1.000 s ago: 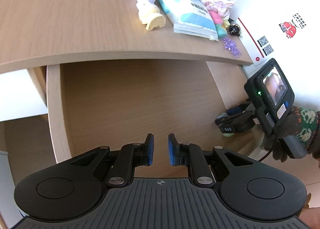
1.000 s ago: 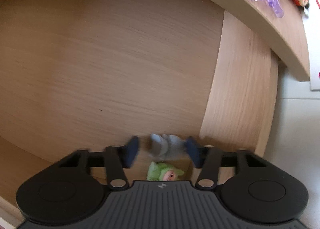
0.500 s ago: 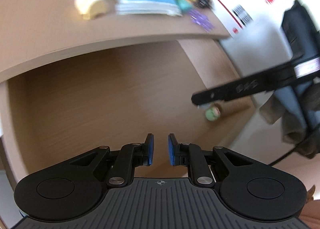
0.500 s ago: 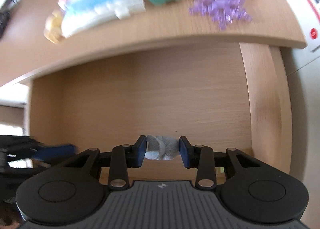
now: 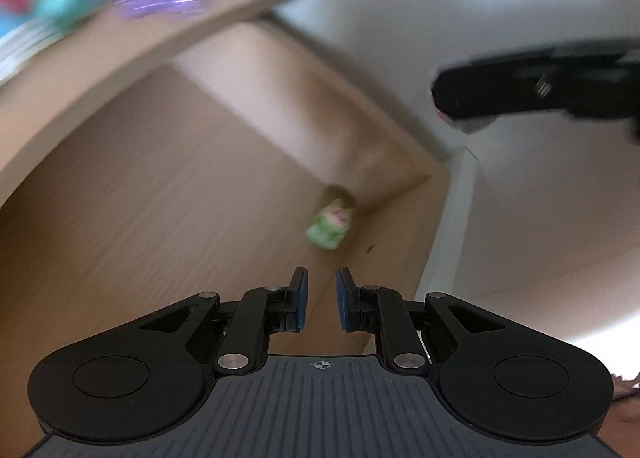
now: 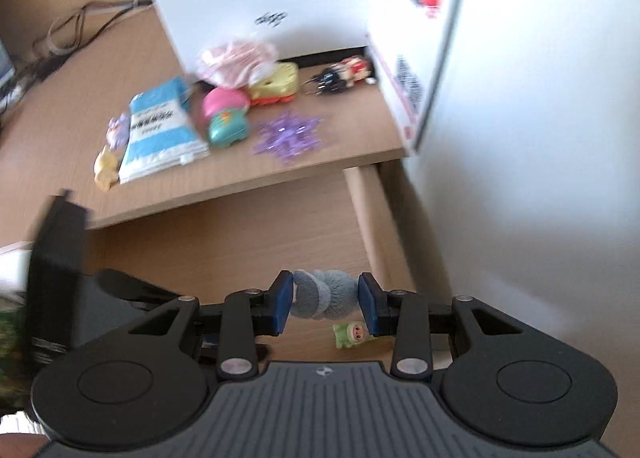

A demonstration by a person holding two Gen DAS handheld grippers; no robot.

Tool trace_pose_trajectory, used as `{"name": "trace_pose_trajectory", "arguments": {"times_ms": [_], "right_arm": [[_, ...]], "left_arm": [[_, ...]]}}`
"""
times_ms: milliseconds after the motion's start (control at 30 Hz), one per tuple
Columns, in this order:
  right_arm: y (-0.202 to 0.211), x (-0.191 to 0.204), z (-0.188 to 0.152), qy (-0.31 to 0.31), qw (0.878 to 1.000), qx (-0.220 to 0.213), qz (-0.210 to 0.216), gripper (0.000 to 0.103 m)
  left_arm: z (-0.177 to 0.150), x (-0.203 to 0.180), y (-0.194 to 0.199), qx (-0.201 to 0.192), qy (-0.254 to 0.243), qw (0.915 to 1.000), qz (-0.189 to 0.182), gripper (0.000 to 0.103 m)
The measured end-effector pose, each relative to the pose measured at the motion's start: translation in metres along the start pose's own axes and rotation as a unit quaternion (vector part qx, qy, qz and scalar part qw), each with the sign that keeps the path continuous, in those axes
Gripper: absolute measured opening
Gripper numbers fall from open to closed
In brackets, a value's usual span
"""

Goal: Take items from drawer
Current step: 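Lift the grey figure with the right tool while the left tool grasps the green figure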

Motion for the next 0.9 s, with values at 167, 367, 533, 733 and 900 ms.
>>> {"name": "trace_pose_trajectory", "arguments": {"times_ms": [167,367,533,733,900], "right_arm": [[0.017,-0.012,-0.001,-0.025,0.999,-0.022,-0.014,0.035],[0.027,-0.023,-0.013,-0.049,0.998,-0.028,-0.021,0.035],[0.026,-0.028,-0.024,-0.063,0.997,-0.025,-0.027,0.035],[0.027,-0.027,-0.031,-0.064,0.997,-0.023,-0.025,0.035],[0.022,-0.03,-0.029,-0.066,0.997,-0.02,-0.018,0.035]], "left_arm": [[0.014,-0.008,-0.025,0.015,-0.044,0.9989,-0.012,0.017],[0.028,-0.01,-0.046,0.024,-0.056,0.998,-0.016,0.016],[0.033,-0.009,-0.063,0.041,-0.068,0.9968,0.009,0.016],[0.036,-0.009,-0.07,0.043,-0.06,0.9973,0.005,0.017],[0.031,-0.001,-0.071,0.048,-0.014,0.9986,-0.018,0.02]]}}
Point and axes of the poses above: each gripper's, at about its wrist camera, not at the fingertips, and y roughly against the way its jaws point, x to its left, z to its top, the point moved 9 cm from there along -y, roughly the way its jaws point
